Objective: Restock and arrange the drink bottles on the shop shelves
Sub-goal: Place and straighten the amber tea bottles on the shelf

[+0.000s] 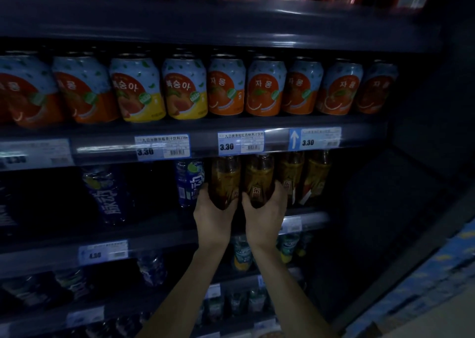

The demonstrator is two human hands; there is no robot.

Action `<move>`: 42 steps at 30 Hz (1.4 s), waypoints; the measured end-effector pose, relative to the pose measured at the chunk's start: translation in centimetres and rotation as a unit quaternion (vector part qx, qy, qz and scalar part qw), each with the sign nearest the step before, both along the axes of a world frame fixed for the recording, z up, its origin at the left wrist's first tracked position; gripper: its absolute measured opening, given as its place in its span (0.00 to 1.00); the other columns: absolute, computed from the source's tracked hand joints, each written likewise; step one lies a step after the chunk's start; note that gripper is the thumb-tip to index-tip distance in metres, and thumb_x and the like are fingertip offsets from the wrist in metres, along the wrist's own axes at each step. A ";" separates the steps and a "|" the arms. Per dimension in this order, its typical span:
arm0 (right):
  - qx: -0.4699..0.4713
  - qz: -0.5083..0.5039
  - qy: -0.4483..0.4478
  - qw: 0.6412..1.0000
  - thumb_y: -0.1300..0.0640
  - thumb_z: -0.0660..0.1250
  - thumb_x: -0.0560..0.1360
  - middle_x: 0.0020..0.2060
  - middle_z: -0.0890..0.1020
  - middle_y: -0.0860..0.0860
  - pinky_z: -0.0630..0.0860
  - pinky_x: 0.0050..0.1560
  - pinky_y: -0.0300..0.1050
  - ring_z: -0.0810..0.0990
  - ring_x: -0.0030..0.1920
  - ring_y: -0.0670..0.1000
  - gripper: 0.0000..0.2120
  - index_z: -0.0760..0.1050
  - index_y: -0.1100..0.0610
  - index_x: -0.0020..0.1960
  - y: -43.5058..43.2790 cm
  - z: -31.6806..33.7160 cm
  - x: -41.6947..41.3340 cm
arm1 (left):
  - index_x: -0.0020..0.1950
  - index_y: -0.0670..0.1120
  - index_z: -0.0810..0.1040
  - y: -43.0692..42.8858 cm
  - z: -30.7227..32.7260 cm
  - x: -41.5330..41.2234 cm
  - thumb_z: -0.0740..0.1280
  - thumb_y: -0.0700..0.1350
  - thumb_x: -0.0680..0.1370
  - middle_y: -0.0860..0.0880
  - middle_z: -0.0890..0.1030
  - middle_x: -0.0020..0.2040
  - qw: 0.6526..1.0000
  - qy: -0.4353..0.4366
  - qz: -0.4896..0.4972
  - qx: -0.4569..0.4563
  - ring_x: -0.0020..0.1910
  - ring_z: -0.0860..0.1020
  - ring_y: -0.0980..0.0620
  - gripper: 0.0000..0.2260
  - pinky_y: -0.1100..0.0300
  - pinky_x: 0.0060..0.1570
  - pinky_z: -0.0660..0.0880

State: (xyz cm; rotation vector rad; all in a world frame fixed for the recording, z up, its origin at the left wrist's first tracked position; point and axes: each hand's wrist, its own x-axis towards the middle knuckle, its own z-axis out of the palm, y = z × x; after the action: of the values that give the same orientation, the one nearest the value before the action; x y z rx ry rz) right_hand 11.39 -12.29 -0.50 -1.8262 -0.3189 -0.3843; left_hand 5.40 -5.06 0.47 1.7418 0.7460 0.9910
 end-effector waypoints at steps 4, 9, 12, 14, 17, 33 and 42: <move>0.010 -0.022 0.016 1.000 0.48 0.74 0.71 0.63 0.71 0.54 0.66 0.60 0.40 0.67 0.66 0.51 0.34 0.64 0.57 0.70 -0.3 -0.6 -0.3 | 0.68 0.42 0.70 -0.2 -0.8 -0.4 0.78 0.48 0.68 0.47 0.73 0.60 0.999 0.011 0.041 0.026 0.57 0.73 0.53 0.32 0.58 0.59 0.73; 0.013 -0.019 0.020 1.000 0.50 0.73 0.73 0.62 0.69 0.53 0.68 0.60 0.42 0.68 0.63 0.49 0.30 0.65 0.56 0.69 0.2 -0.9 -0.4 | 0.63 0.40 0.75 0.1 -1.2 -0.2 0.77 0.45 0.69 0.46 0.75 0.56 0.998 0.003 0.034 0.060 0.52 0.75 0.55 0.25 0.61 0.56 0.74; 0.002 -0.015 0.017 1.000 0.50 0.71 0.74 0.63 0.70 0.53 0.67 0.59 0.39 0.69 0.63 0.49 0.28 0.66 0.57 0.69 0.3 -0.8 0.1 | 0.65 0.41 0.75 0.8 -1.4 -0.3 0.76 0.44 0.70 0.45 0.77 0.55 0.997 0.016 0.020 0.067 0.51 0.76 0.55 0.25 0.67 0.54 0.72; -0.001 -0.009 0.014 1.000 0.51 0.71 0.74 0.64 0.71 0.54 0.67 0.60 0.39 0.70 0.64 0.51 0.28 0.67 0.58 0.70 0.3 -0.9 0.5 | 0.66 0.41 0.74 1.2 -1.4 -0.3 0.75 0.43 0.72 0.46 0.78 0.55 0.999 0.015 -0.001 0.045 0.52 0.78 0.54 0.24 0.64 0.55 0.75; -0.008 -0.011 0.006 1.000 0.52 0.71 0.74 0.65 0.72 0.55 0.68 0.61 0.41 0.71 0.65 0.53 0.28 0.67 0.60 0.70 0.2 -0.9 0.7 | 0.64 0.42 0.74 1.0 -1.5 -0.3 0.74 0.40 0.73 0.55 0.79 0.47 1.000 -0.001 -0.016 0.014 0.48 0.78 0.65 0.21 0.75 0.49 0.73; -0.017 -0.007 0.027 0.999 0.52 0.71 0.74 0.66 0.69 0.56 0.64 0.63 0.41 0.67 0.68 0.54 0.28 0.66 0.60 0.70 0.3 -1.3 0.8 | 0.66 0.37 0.72 0.5 -1.5 0.3 0.71 0.39 0.74 0.42 0.75 0.60 0.998 0.025 0.027 0.050 0.53 0.73 0.57 0.22 0.69 0.56 0.68; -0.022 0.001 0.018 1.000 0.53 0.71 0.75 0.66 0.69 0.57 0.66 0.65 0.46 0.67 0.67 0.56 0.28 0.66 0.62 0.70 0.3 -1.1 0.8 | 0.66 0.40 0.74 1.2 -1.7 -0.1 0.73 0.41 0.74 0.44 0.77 0.59 0.998 0.026 0.014 0.054 0.53 0.74 0.56 0.21 0.64 0.55 0.71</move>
State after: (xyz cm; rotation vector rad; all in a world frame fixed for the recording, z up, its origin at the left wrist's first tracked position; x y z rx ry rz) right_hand 12.16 -12.01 -1.63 -1.8744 -0.3057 -0.3455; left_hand 5.29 -3.90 -1.19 1.8624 0.7639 1.0240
